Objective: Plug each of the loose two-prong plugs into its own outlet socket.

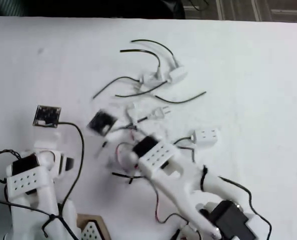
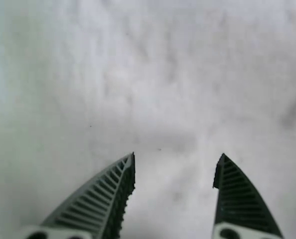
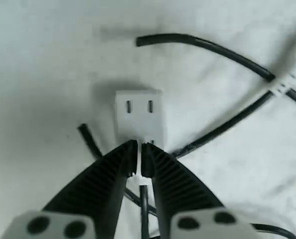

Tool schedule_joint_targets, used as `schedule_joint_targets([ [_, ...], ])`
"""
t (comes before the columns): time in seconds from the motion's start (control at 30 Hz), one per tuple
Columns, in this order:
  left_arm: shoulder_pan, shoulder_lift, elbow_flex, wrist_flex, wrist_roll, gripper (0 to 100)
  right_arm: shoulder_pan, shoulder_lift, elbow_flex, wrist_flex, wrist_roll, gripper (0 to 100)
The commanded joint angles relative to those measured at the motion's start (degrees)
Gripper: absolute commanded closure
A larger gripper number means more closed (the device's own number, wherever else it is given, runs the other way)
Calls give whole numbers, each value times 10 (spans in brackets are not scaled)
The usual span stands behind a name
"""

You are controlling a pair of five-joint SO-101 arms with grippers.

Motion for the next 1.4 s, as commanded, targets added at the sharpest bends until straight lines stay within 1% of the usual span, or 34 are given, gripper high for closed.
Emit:
schedule_joint_targets([
  [0.0,4,-10,-2,-6,4,744,-34,-1,-4,25,-7,981],
  [0.07,4,-10,-2,-6,4,744,-28,-1,-6,22,-7,980],
  [0.27,4,-10,-2,-6,4,744,37,-1,-55,31,-7,972],
  [0.33,4,-10,-2,-6,4,744,43,-1,-71,51,-7,925],
  [0.4,4,-10,-2,-6,4,744,42,-1,-84,76,-13,852],
  [0.47,4,-10,-2,-6,4,744,41,4,-97,93,-47,789],
  [0.53,4,-10,-2,-6,4,744,38,6,-98,95,-62,764],
  [0.67,4,-10,-2,-6,4,744,36,1,-98,100,-66,765],
  [0.83,7,-10,-4,-6,3,741,62,-18,-112,156,-69,765],
  [0.97,12,-11,-11,-7,-3,741,98,-58,-111,194,-116,765],
  [1.0,21,-11,-18,-7,-19,741,111,-69,-111,205,-128,765],
  [1.13,61,-11,-47,-7,-158,744,182,-123,-111,240,-162,765],
  [1.2,87,-11,-57,-18,-210,745,225,-147,-110,249,-167,765],
  [1.27,114,-11,-58,-53,-236,745,269,-162,-110,249,-165,765],
  [1.37,146,-11,-58,-125,-238,745,318,-167,-110,247,-165,765],
])
